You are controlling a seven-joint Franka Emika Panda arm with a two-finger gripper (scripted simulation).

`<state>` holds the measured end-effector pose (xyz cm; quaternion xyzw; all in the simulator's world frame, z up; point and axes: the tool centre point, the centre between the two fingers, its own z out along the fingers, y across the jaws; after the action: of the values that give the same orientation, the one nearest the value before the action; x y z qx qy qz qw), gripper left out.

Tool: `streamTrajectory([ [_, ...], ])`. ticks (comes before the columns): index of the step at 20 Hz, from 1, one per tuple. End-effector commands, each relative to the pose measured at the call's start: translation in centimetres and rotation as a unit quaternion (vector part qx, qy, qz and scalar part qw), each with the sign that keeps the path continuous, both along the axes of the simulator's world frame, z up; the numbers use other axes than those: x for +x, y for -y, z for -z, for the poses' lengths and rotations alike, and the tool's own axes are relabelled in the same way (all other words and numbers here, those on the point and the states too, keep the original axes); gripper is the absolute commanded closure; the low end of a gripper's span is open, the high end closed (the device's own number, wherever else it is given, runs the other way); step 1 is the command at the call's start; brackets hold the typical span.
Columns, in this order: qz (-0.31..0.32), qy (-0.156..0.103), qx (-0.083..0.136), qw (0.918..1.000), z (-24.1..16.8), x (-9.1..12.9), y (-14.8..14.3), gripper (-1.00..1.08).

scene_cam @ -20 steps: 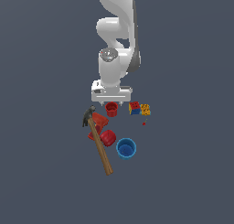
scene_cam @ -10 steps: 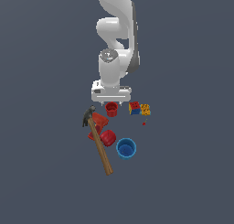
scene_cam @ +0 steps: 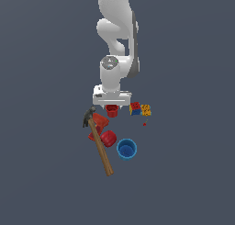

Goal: Pick up a designated object from a clutter of objects.

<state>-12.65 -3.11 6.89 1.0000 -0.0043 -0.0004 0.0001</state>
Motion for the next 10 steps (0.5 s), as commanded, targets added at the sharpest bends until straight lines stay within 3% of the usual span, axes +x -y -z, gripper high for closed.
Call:
streamTrajectory([
  [1, 0.0, 0.0, 0.0, 1.0, 1.0, 0.0, 0.0, -0.92],
  [10, 0.0, 0.0, 0.0, 1.0, 2.2, 0.0, 0.0, -0.92],
])
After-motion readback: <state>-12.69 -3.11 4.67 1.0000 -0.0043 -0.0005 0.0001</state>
